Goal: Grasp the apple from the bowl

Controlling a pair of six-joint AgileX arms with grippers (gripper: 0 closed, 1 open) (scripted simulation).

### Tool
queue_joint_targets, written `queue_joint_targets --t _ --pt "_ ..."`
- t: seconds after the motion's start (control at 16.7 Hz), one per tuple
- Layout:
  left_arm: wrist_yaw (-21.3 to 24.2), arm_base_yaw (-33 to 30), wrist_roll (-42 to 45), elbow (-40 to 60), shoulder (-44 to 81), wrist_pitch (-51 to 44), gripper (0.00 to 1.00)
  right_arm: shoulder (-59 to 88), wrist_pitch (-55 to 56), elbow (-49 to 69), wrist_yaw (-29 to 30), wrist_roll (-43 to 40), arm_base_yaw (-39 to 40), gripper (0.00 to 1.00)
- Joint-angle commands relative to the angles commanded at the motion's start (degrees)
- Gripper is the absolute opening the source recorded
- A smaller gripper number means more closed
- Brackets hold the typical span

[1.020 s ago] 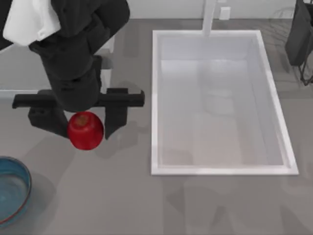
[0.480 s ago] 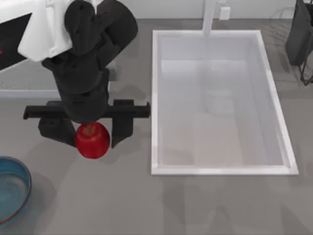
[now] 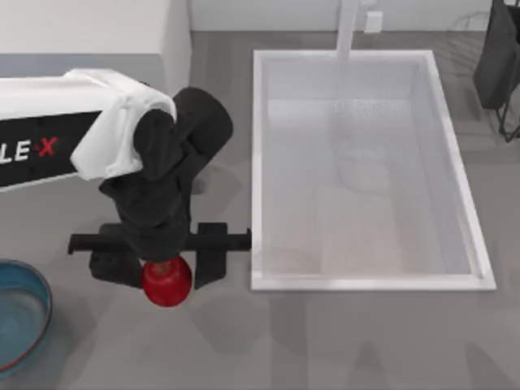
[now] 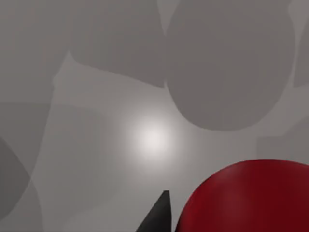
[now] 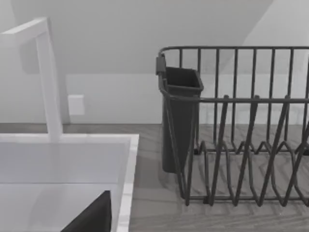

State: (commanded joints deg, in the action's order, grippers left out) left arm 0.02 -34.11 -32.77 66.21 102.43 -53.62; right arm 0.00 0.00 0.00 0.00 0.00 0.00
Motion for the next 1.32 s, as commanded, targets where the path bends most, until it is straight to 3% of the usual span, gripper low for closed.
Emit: queue_joint_targets --t 0.3,1.08,1.32 --pt "0.0 0.0 0.0 -0.6 0.2 0.6 0.0 0.0 0.0 0.0 0.0 0.0 0.0 1.0" --pt "0.0 0.0 0.0 -0.6 0.2 0.6 0.98 0.0 0.0 0.0 0.0 0.0 0.0 1.0" --pt "0.0 0.0 0.0 -0.6 0.2 0.6 1.0 0.0 0.0 0.0 0.0 0.0 0.0 1.0"
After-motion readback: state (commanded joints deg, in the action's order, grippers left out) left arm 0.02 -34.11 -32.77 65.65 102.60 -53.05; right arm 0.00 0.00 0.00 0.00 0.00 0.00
